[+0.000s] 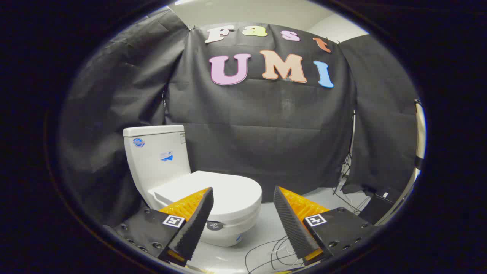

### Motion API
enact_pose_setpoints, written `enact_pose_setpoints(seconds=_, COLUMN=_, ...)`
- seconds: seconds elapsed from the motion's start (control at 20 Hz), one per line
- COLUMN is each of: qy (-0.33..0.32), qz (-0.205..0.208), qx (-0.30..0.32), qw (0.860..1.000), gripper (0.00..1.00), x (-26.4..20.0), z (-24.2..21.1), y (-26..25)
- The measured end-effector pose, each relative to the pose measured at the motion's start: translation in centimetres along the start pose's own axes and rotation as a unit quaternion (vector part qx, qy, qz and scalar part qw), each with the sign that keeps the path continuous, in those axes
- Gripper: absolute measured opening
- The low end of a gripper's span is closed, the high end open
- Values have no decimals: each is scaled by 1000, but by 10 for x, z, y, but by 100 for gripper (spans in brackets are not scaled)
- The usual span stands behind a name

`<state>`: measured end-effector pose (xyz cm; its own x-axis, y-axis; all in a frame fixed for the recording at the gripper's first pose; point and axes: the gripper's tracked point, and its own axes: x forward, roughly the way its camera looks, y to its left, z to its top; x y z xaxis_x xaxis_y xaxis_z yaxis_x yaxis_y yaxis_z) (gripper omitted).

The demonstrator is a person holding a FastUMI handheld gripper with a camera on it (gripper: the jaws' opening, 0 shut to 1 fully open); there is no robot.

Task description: Open the toilet lid.

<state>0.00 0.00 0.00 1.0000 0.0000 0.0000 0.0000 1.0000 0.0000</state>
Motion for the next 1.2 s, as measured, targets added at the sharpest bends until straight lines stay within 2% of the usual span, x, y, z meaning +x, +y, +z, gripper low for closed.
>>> enact_pose_setpoints(seconds=0.2, qy=9, qz=1, qx=5, qw=1000, gripper=99, x=3, z=-5, y=3)
enact_pose_setpoints(seconds=0.9, qy=18, qz=45, qx=13, qw=999, gripper=98, x=22, z=-17, y=31)
enact_pose_setpoints(seconds=1.05, qy=34, qz=48, qx=33, qw=998, gripper=99, x=31, z=-29, y=33)
enact_pose_setpoints(seconds=1.2, qy=65, qz=49, qx=87, qw=993, gripper=99, x=39, z=-46, y=34)
